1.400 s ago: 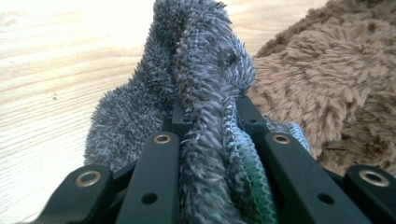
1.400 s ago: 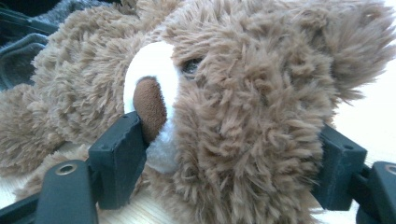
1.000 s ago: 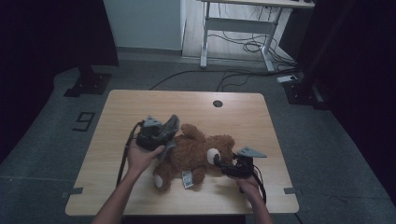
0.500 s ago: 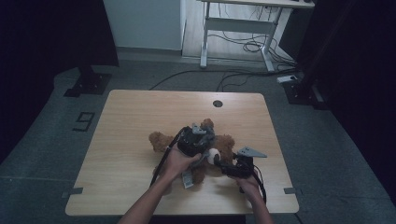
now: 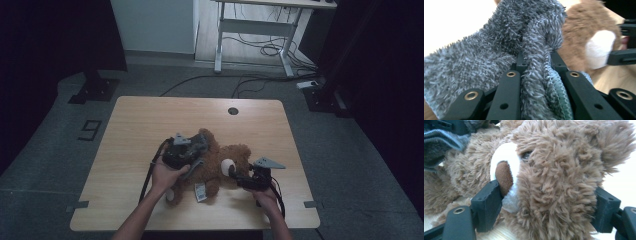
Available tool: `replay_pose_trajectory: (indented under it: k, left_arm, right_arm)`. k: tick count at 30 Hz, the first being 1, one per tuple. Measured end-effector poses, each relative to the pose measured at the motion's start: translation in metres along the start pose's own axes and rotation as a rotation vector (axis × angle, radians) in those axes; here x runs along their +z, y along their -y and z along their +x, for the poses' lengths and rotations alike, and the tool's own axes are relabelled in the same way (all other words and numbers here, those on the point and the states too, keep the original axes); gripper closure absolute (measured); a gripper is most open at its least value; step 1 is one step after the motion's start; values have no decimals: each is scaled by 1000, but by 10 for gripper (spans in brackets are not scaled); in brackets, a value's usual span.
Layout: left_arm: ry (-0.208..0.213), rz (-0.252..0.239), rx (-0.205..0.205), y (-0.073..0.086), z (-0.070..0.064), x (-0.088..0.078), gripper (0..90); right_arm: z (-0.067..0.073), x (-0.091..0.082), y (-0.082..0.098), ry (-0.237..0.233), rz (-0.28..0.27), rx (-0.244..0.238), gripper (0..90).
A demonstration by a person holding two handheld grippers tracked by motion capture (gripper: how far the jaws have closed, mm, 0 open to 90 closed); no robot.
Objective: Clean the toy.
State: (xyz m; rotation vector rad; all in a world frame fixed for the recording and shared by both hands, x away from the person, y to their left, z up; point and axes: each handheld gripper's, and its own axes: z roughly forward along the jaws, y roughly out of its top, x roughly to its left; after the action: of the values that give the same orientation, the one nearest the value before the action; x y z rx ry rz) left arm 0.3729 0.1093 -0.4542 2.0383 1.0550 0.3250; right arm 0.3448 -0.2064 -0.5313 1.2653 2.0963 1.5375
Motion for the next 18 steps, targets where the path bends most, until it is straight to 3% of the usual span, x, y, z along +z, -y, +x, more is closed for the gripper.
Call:
replay_pose_trajectory:
  k: [8, 18]
  left_arm:
    - [-55, 4, -88, 39, 36, -14, 745]
    - [-83, 55, -149, 71, 56, -14, 741]
  right_arm:
    - [0, 0, 0, 3, -1, -1, 222]
    - [1, 1, 0, 4, 1, 3, 212]
